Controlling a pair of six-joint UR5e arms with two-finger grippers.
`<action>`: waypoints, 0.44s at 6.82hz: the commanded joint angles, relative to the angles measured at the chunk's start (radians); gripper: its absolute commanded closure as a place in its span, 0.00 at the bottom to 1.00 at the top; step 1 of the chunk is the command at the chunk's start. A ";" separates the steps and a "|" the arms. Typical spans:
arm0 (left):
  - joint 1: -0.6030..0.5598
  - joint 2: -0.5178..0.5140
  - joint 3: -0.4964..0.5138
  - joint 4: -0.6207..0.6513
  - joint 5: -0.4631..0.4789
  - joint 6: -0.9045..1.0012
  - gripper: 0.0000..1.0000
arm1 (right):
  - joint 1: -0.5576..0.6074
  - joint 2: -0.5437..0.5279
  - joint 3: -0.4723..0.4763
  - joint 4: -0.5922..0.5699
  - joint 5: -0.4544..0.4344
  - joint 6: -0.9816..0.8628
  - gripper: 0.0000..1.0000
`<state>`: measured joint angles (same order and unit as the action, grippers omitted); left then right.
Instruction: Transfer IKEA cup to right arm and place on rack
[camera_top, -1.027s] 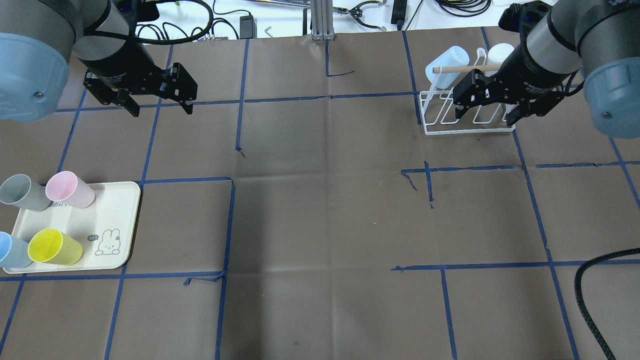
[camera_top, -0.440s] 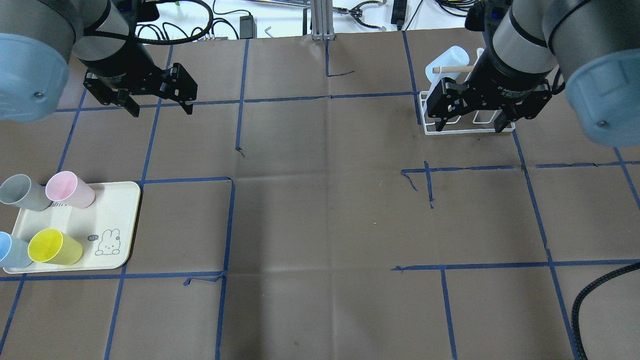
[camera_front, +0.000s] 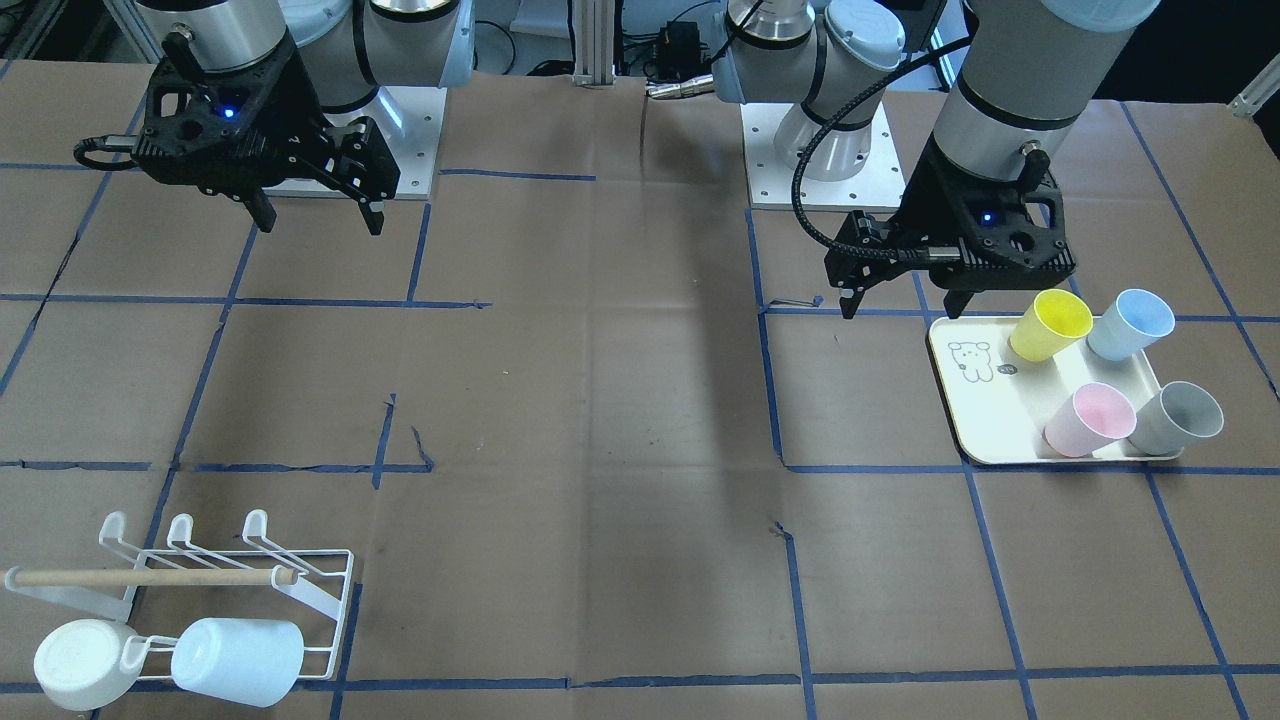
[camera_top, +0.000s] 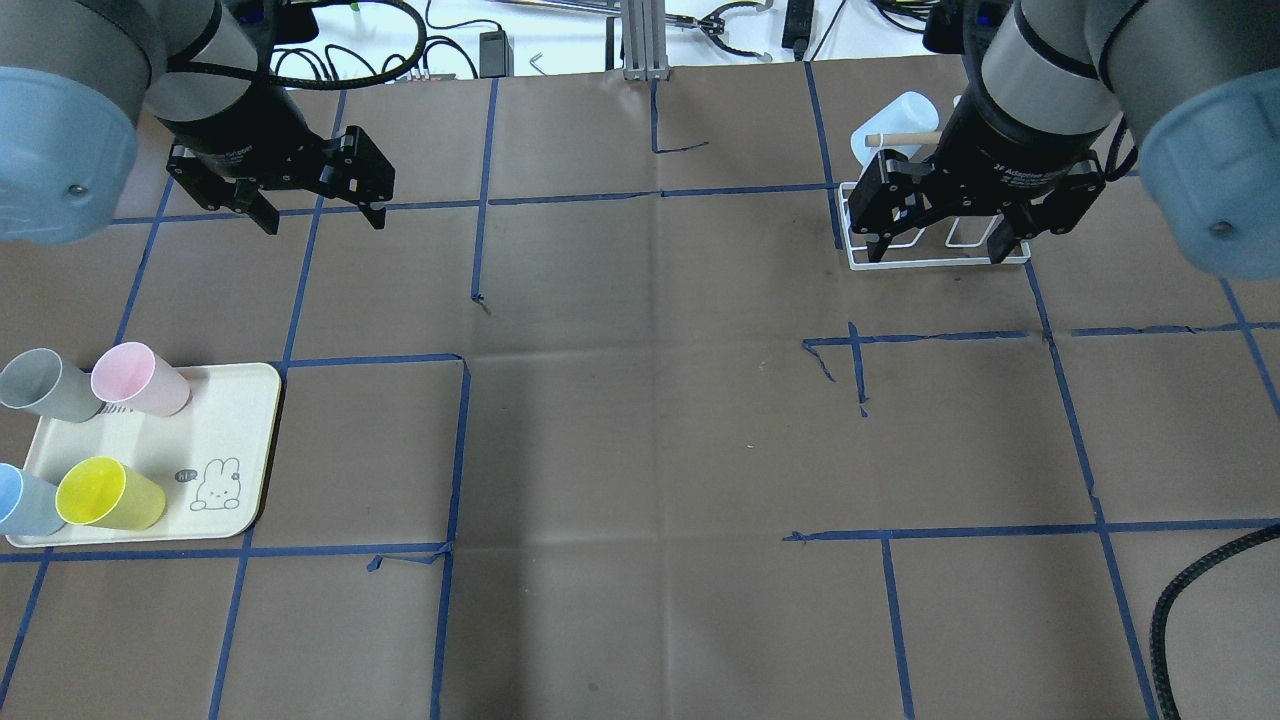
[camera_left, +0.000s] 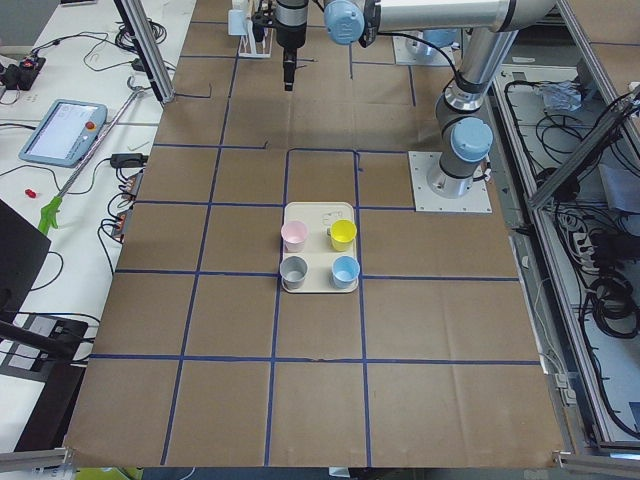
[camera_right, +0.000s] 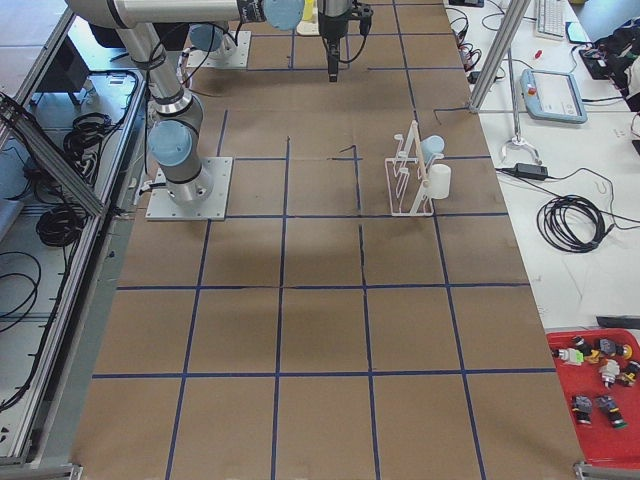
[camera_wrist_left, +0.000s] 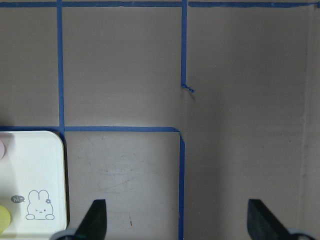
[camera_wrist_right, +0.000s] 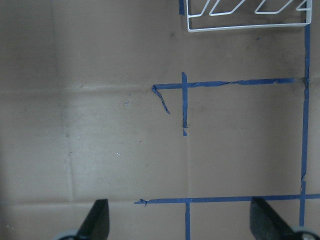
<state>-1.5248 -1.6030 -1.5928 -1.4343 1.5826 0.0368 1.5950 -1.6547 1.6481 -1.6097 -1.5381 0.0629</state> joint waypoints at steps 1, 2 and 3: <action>0.000 0.000 -0.001 0.000 0.000 0.000 0.00 | 0.000 0.003 0.001 -0.001 -0.002 0.000 0.00; 0.000 0.000 0.000 0.000 -0.001 0.000 0.00 | 0.000 0.003 0.001 0.001 -0.002 0.000 0.00; 0.000 0.000 -0.001 0.000 -0.001 0.000 0.00 | 0.000 0.003 0.001 -0.002 -0.005 0.000 0.00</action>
<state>-1.5248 -1.6030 -1.5930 -1.4343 1.5820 0.0368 1.5953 -1.6524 1.6490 -1.6102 -1.5410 0.0629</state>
